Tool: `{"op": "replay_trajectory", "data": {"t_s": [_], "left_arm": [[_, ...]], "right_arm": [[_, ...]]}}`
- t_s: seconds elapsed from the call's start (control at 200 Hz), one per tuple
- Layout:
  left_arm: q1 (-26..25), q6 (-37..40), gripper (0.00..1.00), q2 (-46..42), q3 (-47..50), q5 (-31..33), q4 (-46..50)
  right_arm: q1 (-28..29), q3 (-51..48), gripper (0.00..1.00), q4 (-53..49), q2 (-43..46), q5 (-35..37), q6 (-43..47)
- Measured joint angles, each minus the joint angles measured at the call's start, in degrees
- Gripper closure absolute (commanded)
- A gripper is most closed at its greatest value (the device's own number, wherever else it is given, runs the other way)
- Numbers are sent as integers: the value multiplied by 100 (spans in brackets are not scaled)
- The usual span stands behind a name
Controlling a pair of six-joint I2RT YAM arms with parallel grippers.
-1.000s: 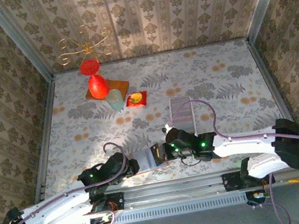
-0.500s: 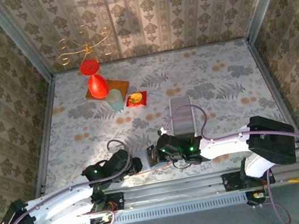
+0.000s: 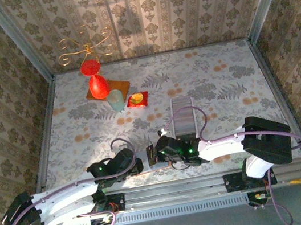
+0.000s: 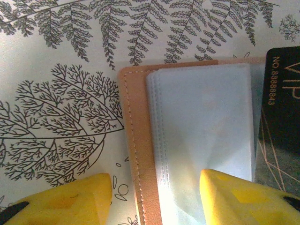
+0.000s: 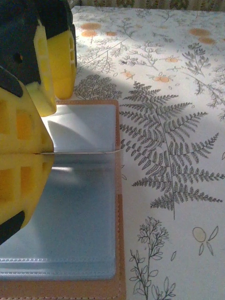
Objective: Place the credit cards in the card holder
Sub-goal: Insert the credit card into the card slot.
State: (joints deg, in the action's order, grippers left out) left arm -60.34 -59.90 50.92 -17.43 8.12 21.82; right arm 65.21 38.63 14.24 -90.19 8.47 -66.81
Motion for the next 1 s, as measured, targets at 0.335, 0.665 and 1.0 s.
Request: {"op": "replay_trajectory", "data": {"t_s": [0.335,0.665,1.0], "left_arm": [[-11,-2,50,4,-2,13,-26],[-44,-2,52,31,-2,20,-94],[-44,-4,53,42,0,22,-129]], "right_arm": [[59,-11,100,111,-28,42,-138],[94,-83,100,229,-57,61,-278],[201,-173,100,293,-68,61,-645]]}}
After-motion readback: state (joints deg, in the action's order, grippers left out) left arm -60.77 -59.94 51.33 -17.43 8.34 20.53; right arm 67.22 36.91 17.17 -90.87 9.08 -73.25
